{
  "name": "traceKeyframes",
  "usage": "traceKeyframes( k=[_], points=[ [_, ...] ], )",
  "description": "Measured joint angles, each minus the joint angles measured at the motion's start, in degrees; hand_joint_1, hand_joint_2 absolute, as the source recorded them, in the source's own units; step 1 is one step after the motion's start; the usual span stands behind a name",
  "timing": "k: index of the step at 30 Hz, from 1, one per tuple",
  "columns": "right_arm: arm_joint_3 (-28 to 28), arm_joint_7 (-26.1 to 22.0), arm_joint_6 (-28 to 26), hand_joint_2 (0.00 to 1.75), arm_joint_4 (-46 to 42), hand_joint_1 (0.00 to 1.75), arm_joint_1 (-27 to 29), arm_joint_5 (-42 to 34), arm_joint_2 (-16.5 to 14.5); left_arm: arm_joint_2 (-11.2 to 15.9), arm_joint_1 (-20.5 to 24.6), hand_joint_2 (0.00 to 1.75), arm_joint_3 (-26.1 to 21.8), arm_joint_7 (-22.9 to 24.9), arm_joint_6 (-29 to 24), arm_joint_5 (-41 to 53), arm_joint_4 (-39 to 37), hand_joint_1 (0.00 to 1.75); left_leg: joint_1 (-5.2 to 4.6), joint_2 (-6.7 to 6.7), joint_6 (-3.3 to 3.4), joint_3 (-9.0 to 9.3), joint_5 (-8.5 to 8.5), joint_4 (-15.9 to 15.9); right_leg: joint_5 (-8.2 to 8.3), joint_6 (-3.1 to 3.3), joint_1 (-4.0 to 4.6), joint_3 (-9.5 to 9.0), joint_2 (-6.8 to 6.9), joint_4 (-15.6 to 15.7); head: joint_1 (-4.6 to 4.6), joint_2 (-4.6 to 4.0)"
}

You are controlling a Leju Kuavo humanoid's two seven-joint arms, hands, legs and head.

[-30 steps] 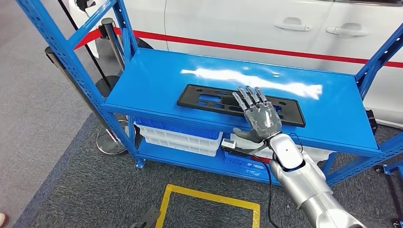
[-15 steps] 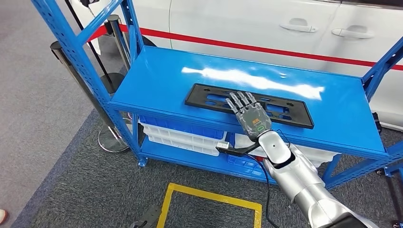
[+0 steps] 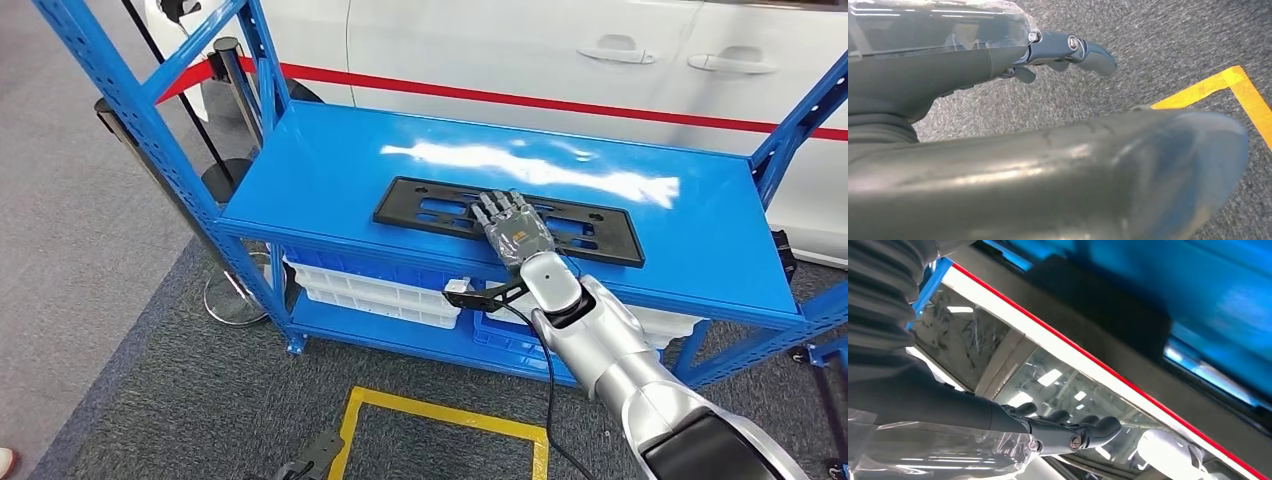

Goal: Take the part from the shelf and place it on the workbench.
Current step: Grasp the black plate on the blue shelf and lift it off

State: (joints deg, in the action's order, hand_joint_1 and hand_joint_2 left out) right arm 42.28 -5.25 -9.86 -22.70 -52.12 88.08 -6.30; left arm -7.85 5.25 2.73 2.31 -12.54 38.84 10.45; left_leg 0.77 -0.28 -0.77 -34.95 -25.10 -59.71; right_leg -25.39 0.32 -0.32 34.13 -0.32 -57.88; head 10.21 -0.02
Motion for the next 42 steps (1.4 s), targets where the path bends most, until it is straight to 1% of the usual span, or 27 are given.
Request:
traceKeyframes(
  k=[3, 5, 6, 8, 9, 10, 11, 12, 14, 15, 16, 18, 20, 21, 24, 25, 26, 27, 29, 30, 32, 34, 36, 39, 40, 41, 42],
  points=[
    [0.2, 0.0, 0.2, 1.75, 0.8, 0.0, -0.3, 0.0, -0.3, 0.0, -0.1, 0.0, 0.0, 0.1, 0.1, 0.0, 0.0, 0.0, -0.09, -0.16, 0.87, 0.4, -0.07, 1.2, -0.08, -0.67, 0.16, 0.38, -0.03, -0.2, -0.01, 0.0],
    [0.4, 0.0, 0.2, 1.75, 1.1, 0.0, -0.5, 0.0, -0.4, -0.1, 0.0, 0.0, 0.0, 0.2, 0.1, 0.0, 0.0, 0.0, 0.05, -0.16, 1.57, 0.51, 0.15, 1.5, -1.27, -1.17, 0.03, 0.97, 0.02, -1.6, -0.01, 0.0],
    [0.4, 0.1, 0.3, 1.75, 1.3, 0.0, -0.6, 0.0, -0.5, -0.1, 0.0, 0.0, 0.0, 0.2, 0.1, 0.0, 0.0, 0.0, 0.16, -0.14, 1.88, 0.58, 0.25, 1.7, -2.68, -1.43, -0.03, 1.97, 0.04, -3.9, -0.01, 0.0],
    [0.6, 0.1, 0.3, 1.75, 1.6, 0.0, -0.7, 0.0, -0.5, -0.1, 0.1, 0.0, 0.0, 0.2, 0.1, 0.0, 0.0, 0.0, 0.15, -0.1, 2.16, 0.57, 0.25, 1.7, -6.36, -1.81, -0.12, 5.62, 0.07, -11.6, -0.01, 0.0],
    [0.7, 0.1, 0.3, 1.75, 1.8, 0.0, -0.6, 0.0, -0.5, -0.1, 0.1, 0.0, 0.0, 0.2, 0.1, 0.0, 0.0, 0.0, 0.15, -0.1, 2.18, 0.56, 0.23, 1.7, -7.56, -1.93, -0.17, 7.39, 0.08, -15.2, -0.01, 0.0],
    [0.8, 0.1, 0.4, 1.75, 1.9, 0.0, -0.6, 0.0, -0.5, -0.1, 0.0, 0.0, 0.0, 0.2, 0.1, 0.0, 0.0, 0.0, 0.15, -0.11, 2.2, 0.58, 0.2, 1.6, -7.74, -1.97, -0.21, 8.44, 0.08, -17.1, -0.01, 0.0],
    [0.9, 0.1, 0.4, 1.75, 2.1, 0.0, -0.6, 0.0, -0.5, -0.1, 0.0, 0.0, 0.0, 0.2, 0.1, 0.0, 0.0, 0.0, 0.15, -0.15, 2.2, 0.62, 0.15, 1.6, -6.66, -1.92, -0.24, 8.27, 0.08, -16.5, -0.01, 0.0],
    [1.0, 0.2, 0.5, 1.75, 2.2, 0.0, -0.7, 0.0, -0.5, -0.1, 0.0, 0.0, 0.0, 0.2, 0.1, 0.0, 0.0, 0.0, 0.15, -0.21, 2.17, 0.7, 0.06, 1.5, -4.73, -1.78, -0.27, 7.07, 0.08, -13.8, -0.01, 0.0],
    [1.1, 0.5, 0.9, 1.75, 2.4, 0.0, -1.0, 0.0, -0.5, -0.1, 0.1, 0.0, 0.0, 0.2, 0.1, 0.0, 0.0, 0.0, 0.05, -0.29, 1.94, 0.83, -0.16, 1.4, -0.76, -1.32, -0.16, 3.26, 0.06, -5.8, -0.01, 0.0],
    [1.1, 0.7, 1.3, 1.75, 2.4, 0.0, -1.2, 0.0, -0.6, -0.1, 0.1, 0.0, 0.0, 0.2, 0.1, 0.0, 0.0, 0.0, -0.04, -0.3, 1.73, 0.79, -0.24, 1.4, 0.21, -1.13, -0.04, 1.9, 0.05, -2.8, -0.01, 0.0],
    [1.1, 0.9, 1.8, 1.75, 2.5, 0.0, -1.4, 0.0, -0.7, -0.1, 0.1, 0.0, 0.0, 0.2, 0.0, 0.1, 0.0, 0.0, -0.12, -0.29, 1.49, 0.72, -0.28, 1.3, 0.52, -1.0, 0.1, 1.17, 0.02, -1.1, -0.01, 0.0],
    [1.2, 1.3, 3.1, 1.75, 2.7, 0.0, -1.7, 0.0, -0.9, -0.2, 0.1, 0.0, 0.0, 0.2, -0.3, 0.1, 0.0, 0.0, -0.19, -0.27, 0.93, 0.66, -0.25, 1.5, 0.31, -0.74, 0.19, 1.06, -0.01, -0.3, -0.01, 0.0],
    [1.2, 2.1, 4.8, 1.75, 3.1, 0.0, -2.2, 0.2, -1.2, -0.3, 0.1, 0.0, 0.0, 0.0, -0.5, 0.2, 0.0, 0.0, -0.14, -0.2, 0.32, 0.35, -1.12, 0.6, 0.5, -0.14, -0.09, 0.92, 0.04, 0.0, 0.0, 0.0],
    [1.2, 2.5, 5.8, 1.75, 3.2, 0.0, -2.6, 0.3, -1.4, -0.3, 0.2, 0.0, 0.0, -0.1, -0.5, 0.2, 0.0, 0.0, -0.12, -0.15, 0.05, -0.37, -2.28, -1.1, 0.6, 0.2, -0.26, 0.83, 0.07, 0.2, 0.0, 0.0],
    [1.3, 3.9, 9.0, 1.75, 3.8, 0.0, -3.7, 1.0, -2.0, -0.3, 0.4, 0.0, 0.0, -0.3, -0.2, 0.6, 0.0, 0.0, 0.0, -0.08, -0.59, -5.41, -7.35, -12.2, 0.56, 0.73, -0.24, 0.72, 0.12, 0.2, 0.01, 0.0],
    [1.3, 4.3, 10.1, 1.75, 4.0, 0.0, -3.8, 1.1, -2.2, -0.3, 0.4, 0.0, 0.0, -0.4, -0.1, 0.7, 0.0, 0.0, 0.02, -0.07, -0.73, -6.72, -7.9, -14.7, 0.52, 0.77, -0.21, 0.7, 0.12, 0.2, 0.01, 0.0],
    [1.4, 4.6, 11.0, 1.75, 4.2, 0.0, -4.0, 1.2, -2.4, -0.3, 0.4, 0.0, 0.0, -0.4, 0.0, 0.8, 0.0, 0.0, 0.02, -0.07, -0.79, -6.97, -7.23, -15.0, 0.47, 0.77, -0.2, 0.67, 0.11, 0.1, 0.01, 0.0],
    [1.4, 5.0, 12.0, 1.75, 4.4, 0.0, -4.1, 1.2, -2.6, -0.3, 0.4, 0.0, 0.0, -0.5, 0.0, 0.9, 0.0, 0.0, 0.03, -0.05, -0.78, -6.15, -5.52, -12.9, 0.36, 0.72, -0.2, 0.63, 0.06, 0.0, 0.01, 0.0],
    [1.5, 6.0, 13.5, 1.75, 4.8, 0.0, -4.7, 1.2, -3.0, -0.3, 0.6, 0.0, 0.0, -0.6, 0.0, 0.9, 0.0, 0.0, 0.0, 0.01, -0.54, -2.6, -1.56, -5.3, -0.03, 0.44, -0.13, 0.59, -0.06, -0.5, 0.02, 0.0],
    [1.6, 6.4, 14.2, 1.75, 5.0, 0.0, -5.0, 1.2, -3.2, -0.3, 0.6, 0.0, 0.0, -0.6, -0.2, 0.9, 0.0, 0.0, -0.05, 0.0, -0.28, -1.14, -0.5, -2.1, -0.21, 0.25, -0.03, 0.7, -0.13, -0.8, 0.01, 0.0],
    [1.7, 7.3, 15.1, 1.75, 5.3, 0.0, -5.5, 1.1, -3.4, -0.4, 0.7, 0.0, 0.0, -0.6, -0.6, 0.8, 0.0, 0.0, -0.19, -0.09, 0.29, -0.13, -0.45, 0.2, -0.31, -0.15, 0.18, 0.99, -0.17, -1.1, 0.01, 0.0],
    [1.8, 7.7, 15.7, 1.75, 5.7, 0.82, -5.6, 1.1, -3.5, -0.5, 0.5, 0.0, 0.0, -0.5, -0.9, 0.8, 0.0, 0.0, -0.11, -0.18, 0.92, -0.13, -0.29, 0.5, -0.41, -0.62, 0.15, 1.1, -0.13, -1.1, 0.0, 0.0],
    [1.8, 7.8, 16.2, 1.75, 6.0, 1.66, -5.9, 1.0, -3.6, -0.6, 0.5, 0.0, 0.0, -0.4, -1.1, 0.7, 0.0, 0.0, 0.07, -0.18, 1.59, 0.05, -0.05, 0.9, -1.92, -1.19, 0.05, 1.92, -0.05, -3.1, -0.01, 0.0],
    [1.9, 7.4, 16.9, 1.75, 6.4, 1.69, -6.2, 1.0, -3.6, -0.8, 0.4, 0.0, 0.0, -0.5, -1.3, 0.7, 0.0, 0.0, 0.14, -0.14, 2.1, 0.12, 0.01, 1.1, -6.72, -1.85, -0.12, 6.65, 0.03, -13.0, -0.01, 0.0],
    [1.9, 7.2, 17.0, 1.75, 6.6, 1.7, -6.2, 1.0, -3.6, -0.9, 0.4, 0.0, -0.1, -0.5, -1.3, 0.7, 0.0, 0.0, 0.14, -0.15, 2.14, 0.14, -0.02, 1.1, -7.46, -1.95, -0.17, 8.12, 0.03, -15.9, -0.01, 0.0],
    [1.9, 6.9, 17.1, 1.75, 6.7, 1.7, -6.2, 1.0, -3.6, -0.9, 0.4, 0.0, -0.1, -0.5, -1.3, 0.7, 0.0, 0.0, 0.13, -0.17, 2.16, 0.18, -0.05, 1.1, -7.08, -1.97, -0.22, 8.71, 0.03, -16.8, -0.01, 0.0],
    [1.9, 6.7, 17.1, 1.75, 6.9, 1.7, -6.2, 1.0, -3.7, -0.9, 0.4, 0.0, -0.1, -0.5, -1.4, 0.7, 0.0, 0.0, 0.13, -0.21, 2.14, 0.27, -0.08, 1.1, -5.61, -1.9, -0.26, 8.18, 0.03, -15.4, -0.01, 0.0]
  ],
)
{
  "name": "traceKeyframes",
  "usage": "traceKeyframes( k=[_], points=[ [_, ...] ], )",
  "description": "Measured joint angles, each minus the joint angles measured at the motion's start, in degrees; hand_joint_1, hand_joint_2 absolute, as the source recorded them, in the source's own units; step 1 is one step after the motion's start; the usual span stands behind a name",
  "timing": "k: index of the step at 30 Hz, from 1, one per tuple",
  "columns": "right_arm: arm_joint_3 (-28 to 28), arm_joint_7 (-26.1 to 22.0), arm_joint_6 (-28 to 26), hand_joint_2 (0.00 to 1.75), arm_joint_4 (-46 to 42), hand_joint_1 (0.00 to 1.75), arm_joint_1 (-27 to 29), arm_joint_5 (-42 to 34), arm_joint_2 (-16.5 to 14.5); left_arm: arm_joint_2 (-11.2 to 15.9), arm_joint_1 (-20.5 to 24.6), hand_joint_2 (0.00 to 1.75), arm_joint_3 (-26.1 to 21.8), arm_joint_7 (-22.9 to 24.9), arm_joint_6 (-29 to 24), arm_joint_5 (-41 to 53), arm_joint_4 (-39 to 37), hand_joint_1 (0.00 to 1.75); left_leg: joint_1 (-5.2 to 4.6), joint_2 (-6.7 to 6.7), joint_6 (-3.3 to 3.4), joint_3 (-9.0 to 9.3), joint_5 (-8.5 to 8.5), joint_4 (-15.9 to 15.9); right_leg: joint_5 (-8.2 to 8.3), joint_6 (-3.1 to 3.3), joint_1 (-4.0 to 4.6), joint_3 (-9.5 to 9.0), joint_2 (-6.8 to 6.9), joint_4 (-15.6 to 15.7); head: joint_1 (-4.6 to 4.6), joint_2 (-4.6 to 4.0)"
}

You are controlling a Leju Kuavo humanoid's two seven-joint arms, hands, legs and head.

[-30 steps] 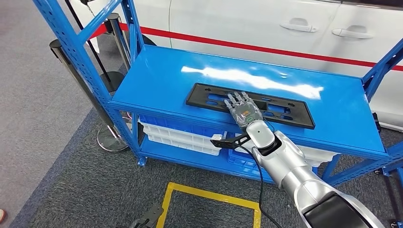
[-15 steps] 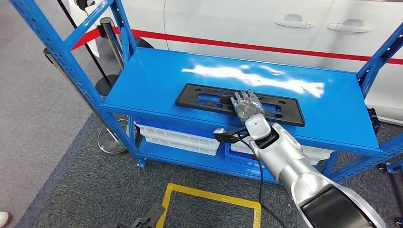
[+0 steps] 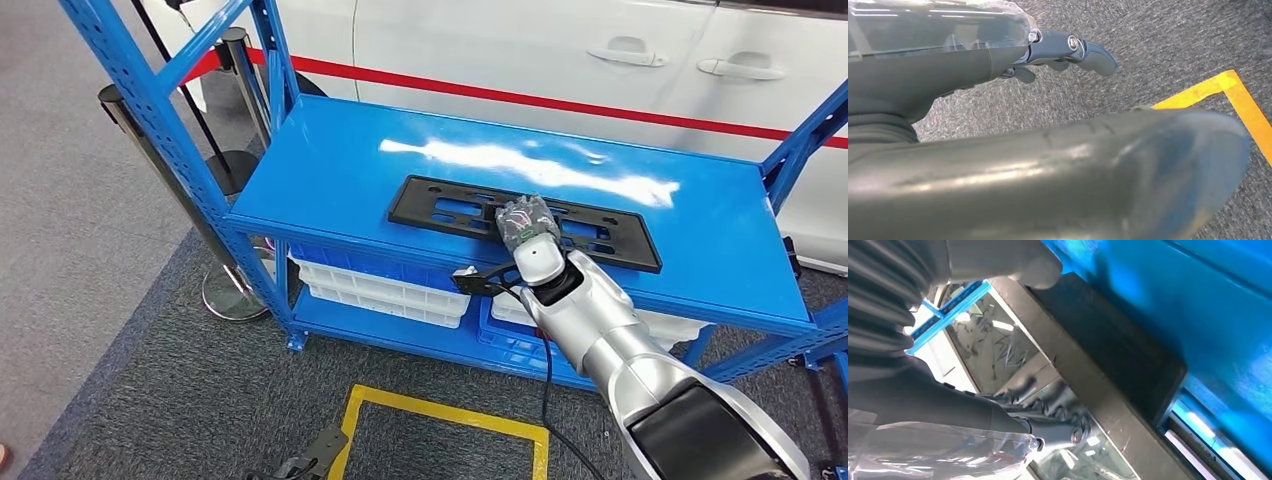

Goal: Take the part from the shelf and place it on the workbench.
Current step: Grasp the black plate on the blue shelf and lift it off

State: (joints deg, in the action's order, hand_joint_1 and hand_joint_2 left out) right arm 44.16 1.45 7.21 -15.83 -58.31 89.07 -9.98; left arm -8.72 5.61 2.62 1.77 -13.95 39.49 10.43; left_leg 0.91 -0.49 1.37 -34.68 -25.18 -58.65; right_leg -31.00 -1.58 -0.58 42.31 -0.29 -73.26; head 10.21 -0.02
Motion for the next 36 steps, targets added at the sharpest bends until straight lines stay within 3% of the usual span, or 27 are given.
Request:
traceKeyframes(
  k=[3, 5, 7, 9, 10, 12, 13, 14, 15, 17, 19, 22, 24, 25, 27, 28, 29, 30, 31, 32, 34, 36],
  points=[
    [0.0, -0.6, -0.1, 1.75, 0.2, 1.7, -0.4, 0.0, -0.4, -0.1, 0.1, 0.0, -0.1, -0.4, -0.2, -0.2, 0.0, 0.0, -0.09, -0.09, -0.38, 0.21, -0.22, -0.1, 5.62, 0.61, 0.11, -5.02, -0.03, 11.1, 0.0, 0.0],
    [0.0, -0.9, -0.3, 1.75, 0.2, 1.69, -0.7, 0.0, -0.7, -0.1, 0.1, 0.0, -0.2, -0.7, -0.3, -0.4, 0.0, 0.0, -0.19, -0.08, -0.87, -0.02, -0.21, 0.0, 6.2, 0.95, 0.41, -6.33, -0.08, 14.3, 0.0, 0.0],
    [0.0, -1.1, -0.5, 1.75, 0.2, 1.68, -0.9, 0.0, -1.0, -0.2, 0.1, 0.0, -0.3, -1.0, -0.4, -0.5, 0.0, 0.0, -0.22, -0.08, -1.48, -0.14, -0.23, 0.1, 6.18, 1.34, 0.41, -6.46, -0.06, 14.7, 0.01, 0.0],
    [0.0, -1.4, -0.6, 1.75, 0.2, 1.7, -1.1, 0.0, -1.3, -0.3, 0.1, 0.0, -0.5, -1.2, -0.5, -0.6, 0.0, 0.0, -0.23, 0.03, -2.08, -0.6, -1.4, -1.3, 6.38, 1.98, 0.11, -6.82, 0.06, 15.3, 0.01, 0.0],
    [0.0, -1.7, -0.7, 1.75, 0.2, 1.69, -1.1, 0.0, -1.4, -0.3, 0.2, 0.0, -0.6, -1.4, -0.6, -0.6, 0.0, 0.0, -0.21, 0.09, -2.33, -1.55, -2.8, -3.6, 6.45, 2.29, -0.04, -7.01, 0.13, 15.5, 0.01, 0.0],
    [0.0, -2.1, -0.7, 1.75, 0.3, 1.7, -1.1, 0.0, -1.6, -0.3, 0.2, 0.0, -0.7, -1.7, -0.6, -0.7, 0.0, 0.0, -0.15, 0.15, -2.76, -4.97, -6.39, -11.3, 6.42, 2.64, 0.03, -7.12, 0.18, 15.5, 0.02, 0.0],
    [0.0, -2.3, -0.7, 1.75, 0.3, 1.7, -1.1, 0.0, -1.7, -0.2, 0.2, 0.0, -0.7, -1.8, -0.6, -0.7, 0.0, 0.0, -0.13, 0.15, -2.9, -6.62, -7.52, -14.7, 6.39, 2.68, 0.07, -7.14, 0.19, 15.4, 0.01, 0.0],
    [0.0, -2.4, -0.7, 1.75, 0.4, 1.71, -1.0, 0.0, -1.7, -0.2, 0.2, 0.0, -0.8, -1.9, -0.6, -0.8, 0.0, 0.0, -0.12, 0.16, -2.99, -7.52, -7.62, -16.4, 6.35, 2.7, 0.09, -7.17, 0.18, 15.4, 0.01, 0.0],
    [0.0, -2.4, -0.7, 1.75, 0.4, 1.71, -1.0, 0.0, -1.7, -0.2, 0.2, 0.0, -0.8, -2.0, -0.6, -0.8, 0.0, 0.0, -0.12, 0.16, -3.01, -7.25, -6.55, -15.7, 6.29, 2.7, 0.09, -7.22, 0.17, 15.3, 0.02, 0.0],
    [0.0, -2.5, -0.7, 1.75, 0.4, 1.73, -1.0, 0.0, -1.8, -0.2, 0.3, 0.0, -0.9, -2.0, -0.6, -0.8, 0.0, 0.0, -0.11, 0.21, -2.81, -3.98, -2.53, -8.5, 6.03, 2.54, 0.09, -7.37, 0.11, 15.1, 0.01, 0.0],
    [0.0, -2.6, -0.9, 1.75, 0.5, 1.75, -1.0, -0.1, -1.8, -0.2, 0.3, 0.0, -1.0, -2.0, -0.6, -0.8, 0.0, 0.0, -0.25, 0.22, -2.37, -0.85, -0.26, -2.0, 5.78, 2.16, 0.32, -7.21, -0.04, 14.6, 0.01, 0.0],
    [0.0, -2.8, -2.2, 1.75, 0.5, 1.75, -0.9, -1.0, -1.8, -0.3, 0.3, 0.0, -1.2, -2.1, -0.6, -0.8, 0.0, 0.0, -0.33, 0.14, -1.45, -0.23, -0.14, -0.3, 5.85, 1.42, 0.49, -6.86, -0.18, 14.5, 0.0, 0.0],
    [-0.4, -4.0, -4.2, 1.75, 0.4, 1.75, -0.9, -3.5, -1.8, -0.3, 0.3, 0.0, -1.3, -2.3, -0.7, -0.9, 0.0, 0.0, -0.16, 0.18, -0.68, -0.14, 0.17, 0.1, 4.8, 0.84, 0.39, -6.38, -0.12, 13.4, 0.0, 0.0],
    [-1.1, -5.0, -6.0, 1.75, 0.4, 1.75, -0.9, -5.5, -1.8, -0.3, 0.4, 0.0, -1.4, -2.4, -0.7, -1.0, 0.0, 0.0, -0.05, 0.22, -0.32, -0.11, 0.31, 0.3, 3.4, 0.56, 0.33, -5.47, -0.09, 11.3, 0.0, 0.0],
    [-3.2, -7.1, -10.0, 1.75, 0.2, 1.75, -0.9, -9.5, -1.8, -0.3, 0.4, 0.0, -1.7, -2.7, -0.9, -1.1, 0.0, 0.0, -0.02, 0.28, -0.02, -0.16, 0.38, 0.3, -0.33, 0.15, 0.15, -2.25, -0.03, 4.2, 0.0, 0.0],
    [-4.3, -8.1, -11.6, 1.75, 0.0, 1.75, -1.0, -10.8, -1.8, -0.4, 0.4, 0.0, -1.8, -2.9, -1.0, -1.2, 0.0, 0.0, -0.02, 0.28, 0.0, -0.16, 0.37, 0.3, -1.69, -0.02, 0.04, -0.58, -0.02, 0.6, 0.0, 0.0],
    [-5.3, -9.1, -12.8, 1.75, -0.2, 1.75, -1.0, -12.1, -1.8, -0.4, 0.4, 0.0, -2.0, -3.1, -1.1, -1.3, 0.0, 0.0, -0.01, 0.24, 0.01, -0.12, 0.34, 0.3, -2.01, -0.13, -0.08, 0.41, -0.01, -1.5, 0.0, 0.0],
    [-6.3, -10.9, -13.9, 1.75, -0.6, 1.75, -1.1, -13.8, -1.7, -0.4, 0.4, 0.0, -2.2, -3.3, -1.2, -1.5, 0.0, 0.0, 0.01, 0.16, -0.02, -0.05, 0.3, 0.3, -1.26, -0.18, -0.19, 0.45, 0.0, -1.5, 0.0, 0.0],
    [-7.6, -13.4, -15.0, 1.75, -1.3, 1.75, -1.2, -16.2, -1.7, -0.4, 0.4, 0.0, -2.4, -3.6, -1.3, -1.7, 0.0, 0.0, 0.03, 0.06, -0.1, 0.03, 0.22, 0.2, 0.51, -0.13, -0.28, -0.56, 0.01, 0.8, 0.0, 0.0],
    [-9.1, -16.3, -16.0, 1.75, -2.2, 1.75, -1.4, -19.0, -1.6, -0.4, 0.4, 0.0, -2.7, -4.0, -1.4, -1.9, 0.0, 0.0, 0.06, -0.04, -0.25, 0.1, 0.1, 0.1, 2.84, -0.01, -0.34, -2.32, 0.02, 4.8, 0.0, 0.0],
    [-12.6, -22.5, -16.4, 1.75, -5.2, 1.75, -2.1, -25.9, -1.6, -0.3, 0.5, 0.0, -3.3, -4.7, -1.4, -2.1, 0.0, 0.0, -0.12, -0.09, -0.72, -0.03, -0.12, -0.1, 5.68, 0.33, -0.17, -5.46, -0.01, 11.8, 0.0, 0.0],
    [-15.8, -27.3, -14.4, 1.75, -9.1, 1.75, -2.5, -32.8, -1.5, -0.3, 0.6, 0.0, -3.9, -5.3, -1.3, -2.2, 0.0, 0.0, -0.29, -0.06, -1.22, -0.25, -0.15, -0.2, 5.82, 0.66, 0.16, -6.31, -0.04, 14.0, 0.01, 0.0]
  ],
)
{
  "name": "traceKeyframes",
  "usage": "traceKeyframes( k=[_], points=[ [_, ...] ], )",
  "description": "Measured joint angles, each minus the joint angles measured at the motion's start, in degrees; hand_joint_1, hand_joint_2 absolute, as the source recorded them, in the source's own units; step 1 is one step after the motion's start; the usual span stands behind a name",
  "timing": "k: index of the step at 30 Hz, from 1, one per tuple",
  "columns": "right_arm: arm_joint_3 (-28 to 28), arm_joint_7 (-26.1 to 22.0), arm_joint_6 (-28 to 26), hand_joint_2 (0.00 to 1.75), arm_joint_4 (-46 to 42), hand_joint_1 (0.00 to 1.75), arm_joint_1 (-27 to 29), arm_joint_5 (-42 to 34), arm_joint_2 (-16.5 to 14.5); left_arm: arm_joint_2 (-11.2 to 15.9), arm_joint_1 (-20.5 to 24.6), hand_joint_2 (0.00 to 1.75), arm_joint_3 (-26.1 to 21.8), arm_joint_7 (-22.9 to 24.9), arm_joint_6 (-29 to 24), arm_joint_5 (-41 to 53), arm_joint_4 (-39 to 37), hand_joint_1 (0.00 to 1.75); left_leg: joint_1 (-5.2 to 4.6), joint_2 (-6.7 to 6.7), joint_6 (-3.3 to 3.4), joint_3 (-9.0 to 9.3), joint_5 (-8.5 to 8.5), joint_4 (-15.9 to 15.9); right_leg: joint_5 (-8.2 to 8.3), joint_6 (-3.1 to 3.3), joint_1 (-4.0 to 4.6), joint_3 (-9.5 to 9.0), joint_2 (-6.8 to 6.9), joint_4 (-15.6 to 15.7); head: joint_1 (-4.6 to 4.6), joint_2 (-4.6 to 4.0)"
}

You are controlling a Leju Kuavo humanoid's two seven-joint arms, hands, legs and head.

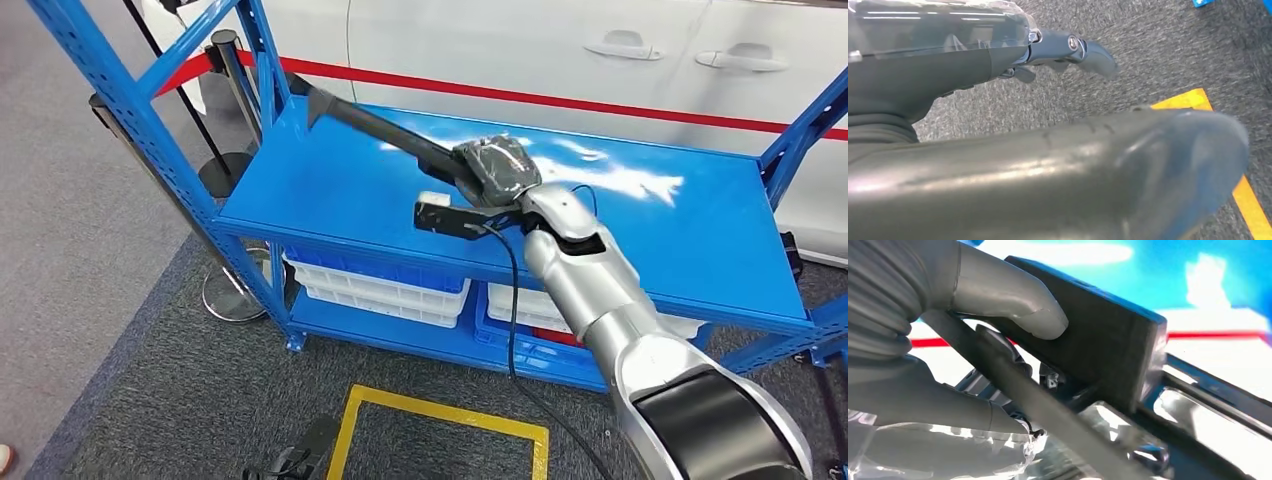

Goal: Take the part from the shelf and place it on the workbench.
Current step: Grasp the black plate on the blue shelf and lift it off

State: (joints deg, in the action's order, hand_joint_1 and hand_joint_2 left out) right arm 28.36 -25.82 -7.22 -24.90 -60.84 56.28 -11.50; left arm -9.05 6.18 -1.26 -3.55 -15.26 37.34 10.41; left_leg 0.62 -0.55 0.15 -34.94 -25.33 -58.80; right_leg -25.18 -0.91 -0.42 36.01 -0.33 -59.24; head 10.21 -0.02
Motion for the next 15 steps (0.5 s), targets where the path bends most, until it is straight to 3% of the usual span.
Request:
traceKeyframes(
  k=[2, 4, 7, 8, 9, 10, 12, 13, 15],
  points=[
    [-2.6, -2.9, 3.8, 1.75, -5.2, 1.75, 0.5, -7.8, 0.2, 0.0, 0.0, 0.0, -0.4, -0.4, 0.1, 0.0, 0.0, 0.0, 0.09, 0.03, -0.59, -0.08, -0.16, 0.1, 0.04, 0.57, -0.03, -0.01, 0.06, 0.4, 0.01, 0.0],
    [-4.6, -4.3, 7.9, 1.75, -11.5, 1.75, 1.5, -15.5, 0.3, 0.1, 0.1, 0.0, -0.9, -0.8, 0.1, 0.1, 0.0, 0.0, 0.17, 0.16, -1.16, -0.95, -1.94, -2.1, 0.19, 1.31, -0.28, -0.21, 0.18, 0.8, 0.01, 0.0],
    [-6.5, -5.2, 12.9, 1.75, -19.9, 1.75, 3.7, -25.6, 0.9, 0.1, 0.1, 0.0, -1.4, -1.3, -0.2, 0.1, 0.0, 0.0, 0.25, 0.28, -1.66, -5.45, -7.21, -12.9, 0.07, 1.95, -0.22, -0.44, 0.28, 0.9, 0.01, 0.0],
    [-6.8, -5.3, 14.5, 1.75, -22.7, 1.75, 4.8, -29.1, 1.2, 0.1, 0.1, 0.0, -1.6, -1.5, -0.4, 0.1, 0.0, 0.0, 0.26, 0.29, -1.72, -6.73, -7.97, -15.7, -0.02, 2.04, -0.15, -0.52, 0.27, 0.8, 0.01, 0.0],
    [-7.1, -5.4, 16.1, 1.75, -25.5, 1.75, 6.0, -32.8, 1.5, 0.1, 0.0, 0.0, -1.9, -1.7, -0.6, 0.0, 0.0, 0.0, 0.26, 0.29, -1.69, -7.11, -7.6, -16.5, -0.13, 2.09, -0.1, -0.62, 0.22, 0.7, 0.01, 0.0],
    [-7.2, -5.3, 17.7, 1.75, -28.4, 1.75, 7.1, -36.5, 1.7, 0.1, 0.1, 0.0, -2.1, -1.8, -0.9, -0.1, 0.0, 0.0, 0.26, 0.29, -1.58, -6.38, -6.07, -14.9, -0.28, 2.09, -0.08, -0.76, 0.14, 0.6, 0.01, 0.0],
    [-7.4, -5.0, 20.7, 1.75, -34.1, 1.75, 9.3, -43.8, 2.3, 0.1, 0.1, 0.0, -2.6, -2.2, -1.3, -0.4, 0.0, 0.0, 0.21, 0.3, -1.1, -2.87, -1.92, -7.3, -0.68, 1.89, -0.04, -1.12, -0.06, 0.4, 0.01, 0.0],
    [-7.4, -5.0, 21.8, 1.75, -36.7, 1.75, 10.5, -46.9, 2.5, 0.2, 0.1, 0.44, -2.9, -2.4, -1.4, -0.5, 0.0, 0.0, 0.09, 0.28, -0.85, -1.35, -0.58, -4.0, -0.82, 1.73, 0.03, -1.18, -0.13, 0.3, 0.0, 0.0],
    [-7.4, -4.9, 23.6, 1.75, -41.6, 1.75, 13.0, -51.4, 3.3, 0.2, 0.1, 1.31, -3.3, -2.9, -1.6, -0.7, 0.0, 0.0, -0.15, 0.18, -0.41, 0.01, -0.32, -1.1, -0.84, 1.31, 0.17, -0.99, -0.18, 0.2, 0.0, 0.0]
  ],
)
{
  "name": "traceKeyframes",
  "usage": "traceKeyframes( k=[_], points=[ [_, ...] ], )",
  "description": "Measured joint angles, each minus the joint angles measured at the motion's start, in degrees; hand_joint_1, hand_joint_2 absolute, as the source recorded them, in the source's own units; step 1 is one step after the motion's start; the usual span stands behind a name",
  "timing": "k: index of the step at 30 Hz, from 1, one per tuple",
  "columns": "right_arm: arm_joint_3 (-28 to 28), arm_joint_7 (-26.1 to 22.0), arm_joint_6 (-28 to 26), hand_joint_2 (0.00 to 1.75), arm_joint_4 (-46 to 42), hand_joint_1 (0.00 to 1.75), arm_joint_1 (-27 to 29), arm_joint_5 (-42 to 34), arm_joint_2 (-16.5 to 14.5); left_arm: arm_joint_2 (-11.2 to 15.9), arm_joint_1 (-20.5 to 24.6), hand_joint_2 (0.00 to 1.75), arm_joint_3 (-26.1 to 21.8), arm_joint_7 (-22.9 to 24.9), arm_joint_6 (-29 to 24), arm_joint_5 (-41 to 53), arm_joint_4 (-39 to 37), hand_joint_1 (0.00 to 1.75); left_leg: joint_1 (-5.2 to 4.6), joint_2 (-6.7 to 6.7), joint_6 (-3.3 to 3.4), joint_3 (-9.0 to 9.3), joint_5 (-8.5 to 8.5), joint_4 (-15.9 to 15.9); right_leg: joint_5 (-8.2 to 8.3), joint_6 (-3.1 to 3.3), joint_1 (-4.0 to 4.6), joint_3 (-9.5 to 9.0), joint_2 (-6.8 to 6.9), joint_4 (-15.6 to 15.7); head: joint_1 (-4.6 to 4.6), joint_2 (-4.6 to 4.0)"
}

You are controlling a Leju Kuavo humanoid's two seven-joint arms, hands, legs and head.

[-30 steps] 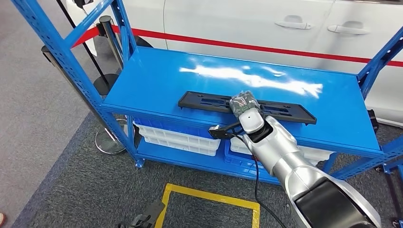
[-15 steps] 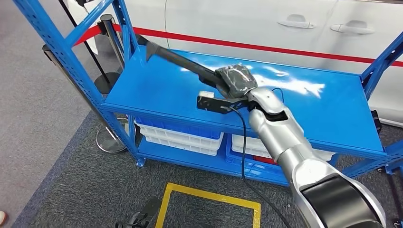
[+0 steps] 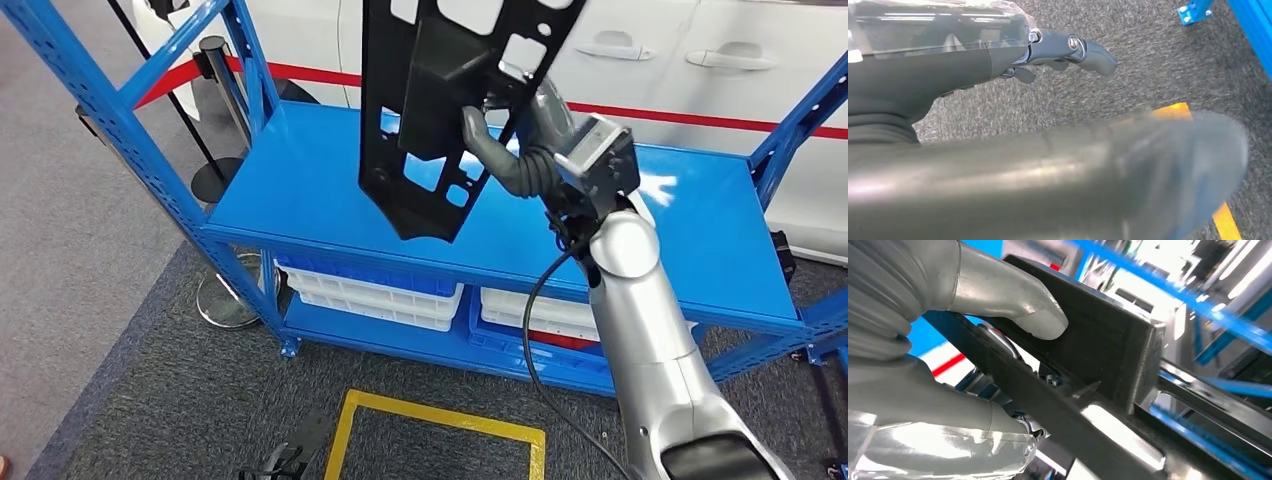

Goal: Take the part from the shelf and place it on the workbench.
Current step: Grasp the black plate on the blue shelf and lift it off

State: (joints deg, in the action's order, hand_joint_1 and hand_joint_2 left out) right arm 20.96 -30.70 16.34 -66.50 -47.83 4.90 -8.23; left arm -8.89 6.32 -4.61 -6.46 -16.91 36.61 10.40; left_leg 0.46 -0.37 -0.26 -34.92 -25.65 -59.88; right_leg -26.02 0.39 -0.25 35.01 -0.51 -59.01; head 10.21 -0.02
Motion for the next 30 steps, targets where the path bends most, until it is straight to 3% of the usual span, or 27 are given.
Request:
traceKeyframes(
  k=[1, 4, 7, 8, 9, 10, 13, 15, 17, 19, 20, 22, 24, 25, 26, 28, 30],
  points=[
    [0.0, 0.0, 0.8, 1.75, -2.2, 1.75, 1.4, -1.7, 0.4, 0.0, 0.0, 1.75, -0.2, -0.3, -0.1, 0.0, 0.0, 0.0, -0.05, -0.09, 0.16, 0.07, -0.06, 0.4, 0.07, -0.24, 0.07, 0.1, 0.01, 0.0, 0.0, 0.0],
    [0.2, -0.2, 3.5, 1.75, -7.8, 1.75, 5.4, -6.8, 1.5, 0.0, 0.1, 1.75, -0.8, -1.4, -0.5, -0.1, 0.0, 0.0, 0.35, -0.18, 1.04, 0.34, 0.12, 1.3, -1.34, -1.18, 0.05, 0.84, 0.14, -1.6, -0.01, 0.0],
    [0.8, -0.7, 5.3, 1.75, -12.2, 1.75, 10.0, -10.2, 2.8, 0.0, 0.2, 1.75, -1.3, -2.5, -0.7, -0.2, 0.0, 0.0, 0.43, -0.14, 1.66, 0.45, 0.25, 1.5, -6.27, -1.93, -0.15, 5.35, 0.18, -11.3, -0.01, 0.0],
    [1.2, -1.0, 5.4, 1.75, -13.2, 1.75, 11.8, -10.8, 3.3, 0.0, 0.2, 1.75, -1.5, -3.1, -0.7, -0.2, 0.0, 0.0, 0.43, -0.14, 1.68, 0.47, 0.24, 1.5, -7.24, -2.08, -0.23, 6.92, 0.19, -14.4, -0.01, 0.0],
    [1.6, -1.3, 5.4, 1.75, -14.1, 1.75, 13.5, -11.3, 3.7, 0.0, 0.1, 1.75, -1.7, -3.7, -0.7, -0.3, 0.0, 0.0, 0.43, -0.16, 1.69, 0.5, 0.22, 1.5, -7.18, -2.16, -0.3, 7.72, 0.19, -15.8, -0.01, 0.0],
    [2.0, -1.7, 5.4, 1.75, -14.8, 1.75, 15.1, -11.7, 4.1, 0.0, 0.1, 1.75, -1.9, -4.4, -0.7, -0.4, 0.0, 0.0, 0.43, -0.19, 1.67, 0.57, 0.2, 1.5, -5.99, -2.15, -0.38, 7.33, 0.19, -14.9, -0.01, 0.0],
    [3.4, -2.8, 5.4, 1.75, -16.4, 1.75, 18.7, -12.4, 4.8, 0.0, 0.2, 1.75, -2.2, -5.9, -0.5, -0.6, 0.0, 0.0, 0.32, -0.28, 1.36, 0.8, -0.02, 1.4, -0.48, -1.7, -0.36, 1.86, 0.19, -3.5, -0.01, 0.0],
    [4.0, -3.2, 5.4, 1.75, -17.0, 1.75, 20.4, -13.1, 5.1, -0.1, 0.2, 1.75, -2.4, -6.8, -0.3, -0.7, 0.0, 0.0, 0.16, -0.28, 0.9, 0.79, -0.14, 1.4, 0.39, -1.34, -0.1, 0.01, 0.14, 0.3, -0.01, 0.0],
    [4.4, -3.3, 5.4, 1.75, -17.4, 1.75, 21.8, -13.7, 5.2, -0.1, 0.2, 1.75, -2.5, -7.5, -0.4, -0.6, 0.0, 0.0, 0.09, -0.27, 0.32, 0.86, -0.17, 1.5, 0.36, -0.92, -0.04, -0.07, 0.08, 0.5, -0.01, 0.0],
    [4.9, -3.2, 5.5, 1.75, -17.9, 1.75, 22.6, -14.1, 5.3, -0.2, 0.2, 1.75, -2.5, -7.9, -0.5, -0.6, 0.0, 0.0, 0.14, -0.16, -0.28, 0.43, -1.28, 0.3, 0.6, -0.26, -0.31, -0.23, 0.13, 0.9, 0.0, 0.0],
    [5.2, -3.1, 5.6, 1.75, -18.0, 1.75, 22.8, -14.1, 5.3, -0.2, 0.2, 1.75, -2.5, -8.0, -0.6, -0.5, 0.0, 0.0, 0.17, -0.09, -0.52, -0.4, -2.63, -1.8, 0.72, 0.06, -0.45, -0.31, 0.2, 1.1, 0.0, 0.0],
    [5.5, -2.9, 5.6, 1.75, -18.2, 1.75, 23.3, -14.2, 5.3, -0.2, 0.2, 1.75, -2.5, -8.1, -0.9, -0.3, 0.0, 0.0, 0.26, -0.01, -0.85, -3.46, -6.32, -8.8, 0.73, 0.41, -0.42, -0.36, 0.33, 1.2, 0.01, 0.0],
    [5.7, -2.6, 5.7, 1.75, -18.2, 1.75, 23.8, -14.4, 5.3, -0.2, 0.1, 1.75, -2.5, -8.2, -1.9, 0.1, 0.0, 0.0, 0.29, 0.0, -1.02, -5.83, -7.93, -14.1, 0.69, 0.5, -0.35, -0.35, 0.39, 1.1, 0.0, 0.0],
    [5.8, -2.4, 5.7, 1.75, -18.2, 1.75, 24.0, -14.5, 5.3, -0.2, 0.0, 1.75, -2.5, -8.4, -2.3, 0.3, 0.0, 0.0, 0.3, 0.0, -1.02, -5.7, -7.14, -13.9, 0.64, 0.51, -0.34, -0.36, 0.38, 1.0, 0.0, 0.0],
    [6.0, -2.3, 5.7, 1.75, -18.2, 1.75, 24.1, -14.6, 5.3, -0.2, 0.0, 1.75, -2.5, -8.7, -2.6, 0.2, 0.0, 0.0, 0.31, 0.01, -0.96, -4.57, -5.45, -11.6, 0.55, 0.47, -0.36, -0.38, 0.34, 0.8, 0.0, 0.0],
    [6.3, -2.3, 5.8, 1.75, -18.3, 1.75, 24.3, -14.8, 5.4, -0.2, 0.1, 1.75, -2.8, -9.4, -2.8, -0.3, 0.0, 0.0, 0.25, 0.05, -0.66, -0.95, -1.98, -4.1, 0.26, 0.16, -0.27, -0.35, 0.24, 0.4, 0.01, 0.0],
    [6.5, -2.3, 5.6, 1.75, -18.3, 1.75, 24.6, -15.0, 5.5, -0.3, 0.1, 1.75, -3.2, -9.0, -3.1, -0.7, 0.1, 0.0, 0.17, -0.02, -0.23, 1.02, -0.9, 0.2, 0.11, -0.28, -0.05, -0.09, 0.19, 0.0, 0.0, 0.0]
  ],
)
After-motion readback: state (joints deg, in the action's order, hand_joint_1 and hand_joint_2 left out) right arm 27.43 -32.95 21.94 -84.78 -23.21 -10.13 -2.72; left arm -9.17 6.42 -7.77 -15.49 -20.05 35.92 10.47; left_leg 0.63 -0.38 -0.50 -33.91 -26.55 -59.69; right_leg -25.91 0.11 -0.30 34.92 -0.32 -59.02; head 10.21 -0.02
